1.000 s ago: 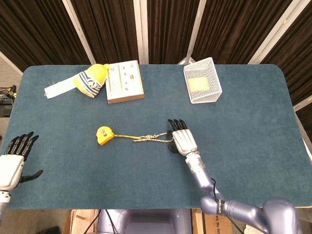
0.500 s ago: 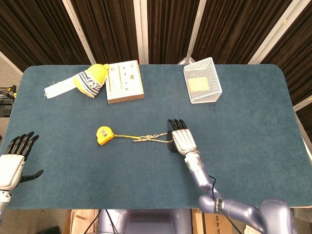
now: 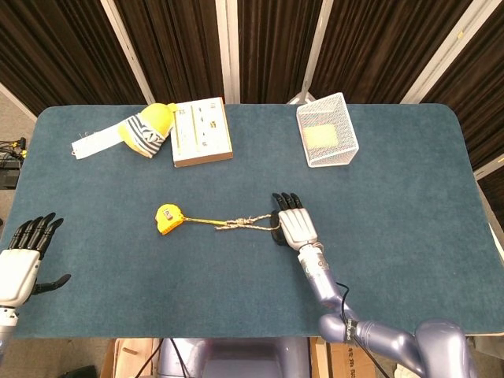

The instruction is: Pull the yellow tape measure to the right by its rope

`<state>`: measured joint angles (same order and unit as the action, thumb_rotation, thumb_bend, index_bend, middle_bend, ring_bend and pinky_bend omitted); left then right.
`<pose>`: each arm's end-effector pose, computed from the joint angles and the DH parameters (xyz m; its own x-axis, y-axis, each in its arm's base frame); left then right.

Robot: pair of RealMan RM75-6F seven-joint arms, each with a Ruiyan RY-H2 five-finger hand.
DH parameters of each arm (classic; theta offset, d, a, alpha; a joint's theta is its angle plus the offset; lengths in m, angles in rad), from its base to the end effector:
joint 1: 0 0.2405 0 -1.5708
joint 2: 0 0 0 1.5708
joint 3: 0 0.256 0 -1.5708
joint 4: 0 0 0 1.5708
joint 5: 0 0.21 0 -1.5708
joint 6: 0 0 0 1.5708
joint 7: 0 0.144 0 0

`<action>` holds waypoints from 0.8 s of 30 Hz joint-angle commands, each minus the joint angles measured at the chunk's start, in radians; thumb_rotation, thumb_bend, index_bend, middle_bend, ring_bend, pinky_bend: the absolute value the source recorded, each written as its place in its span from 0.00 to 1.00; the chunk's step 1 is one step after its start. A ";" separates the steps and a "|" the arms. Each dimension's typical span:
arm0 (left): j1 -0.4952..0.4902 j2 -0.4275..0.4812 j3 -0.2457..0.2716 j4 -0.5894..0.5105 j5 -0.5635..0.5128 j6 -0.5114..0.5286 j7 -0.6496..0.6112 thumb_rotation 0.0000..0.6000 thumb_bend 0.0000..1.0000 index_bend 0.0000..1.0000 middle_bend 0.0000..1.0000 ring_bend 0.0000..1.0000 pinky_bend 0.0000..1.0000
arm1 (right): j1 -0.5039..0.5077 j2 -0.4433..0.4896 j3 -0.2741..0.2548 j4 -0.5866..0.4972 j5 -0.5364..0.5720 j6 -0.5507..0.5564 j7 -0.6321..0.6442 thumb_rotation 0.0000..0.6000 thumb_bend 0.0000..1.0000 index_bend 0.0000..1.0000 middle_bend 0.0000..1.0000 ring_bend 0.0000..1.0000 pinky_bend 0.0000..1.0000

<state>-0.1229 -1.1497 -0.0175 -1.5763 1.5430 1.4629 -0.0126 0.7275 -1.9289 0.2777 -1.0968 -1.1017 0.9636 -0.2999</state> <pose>-0.3068 0.1860 0.1428 0.3959 0.0417 0.9174 0.9163 -0.0841 -0.3916 -0.1435 -0.3501 -0.0977 0.3134 -0.2656 0.9117 -0.9378 -0.2377 0.2531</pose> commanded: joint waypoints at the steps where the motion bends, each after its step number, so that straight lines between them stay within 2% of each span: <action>1: 0.000 0.000 0.000 -0.001 -0.001 -0.001 0.000 1.00 0.00 0.00 0.00 0.00 0.00 | -0.001 -0.001 0.000 0.000 0.004 0.000 0.000 1.00 0.42 0.61 0.13 0.00 0.00; 14: 0.000 0.001 0.002 -0.002 0.001 0.000 0.002 1.00 0.00 0.00 0.00 0.00 0.00 | -0.025 0.053 0.015 -0.107 0.000 0.040 0.019 1.00 0.46 0.64 0.14 0.00 0.00; 24: 0.001 -0.001 0.002 -0.003 0.005 0.004 0.012 1.00 0.00 0.00 0.00 0.00 0.00 | -0.065 0.142 0.053 -0.234 0.063 0.073 0.015 1.00 0.46 0.64 0.14 0.00 0.00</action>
<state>-0.1224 -1.1510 -0.0153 -1.5795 1.5475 1.4665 -0.0001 0.6724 -1.8012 0.3221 -1.3139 -1.0524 1.0302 -0.2857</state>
